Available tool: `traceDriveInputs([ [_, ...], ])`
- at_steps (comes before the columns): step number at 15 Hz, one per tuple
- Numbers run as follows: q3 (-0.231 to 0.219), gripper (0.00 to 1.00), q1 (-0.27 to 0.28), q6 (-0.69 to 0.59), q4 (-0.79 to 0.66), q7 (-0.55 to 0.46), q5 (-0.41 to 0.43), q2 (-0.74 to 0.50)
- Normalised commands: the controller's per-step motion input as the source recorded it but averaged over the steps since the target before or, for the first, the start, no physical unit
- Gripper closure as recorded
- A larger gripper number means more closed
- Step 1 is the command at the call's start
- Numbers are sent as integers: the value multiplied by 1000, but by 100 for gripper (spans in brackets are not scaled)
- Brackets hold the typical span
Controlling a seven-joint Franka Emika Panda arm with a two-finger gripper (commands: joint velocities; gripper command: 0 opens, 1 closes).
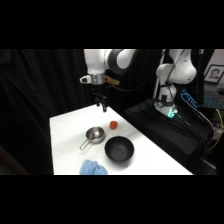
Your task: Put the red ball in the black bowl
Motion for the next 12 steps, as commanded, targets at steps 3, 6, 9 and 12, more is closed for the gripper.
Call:
traceDriveInputs([
  [3,-53,0,-64,374,-293,-18,80,-97],
  [6,-46,0,-60,352,-234,-51,135,-31],
  [9,-34,0,-52,358,-158,-89,174,72],
  [12,-16,0,-51,339,-84,-88,163,179],
])
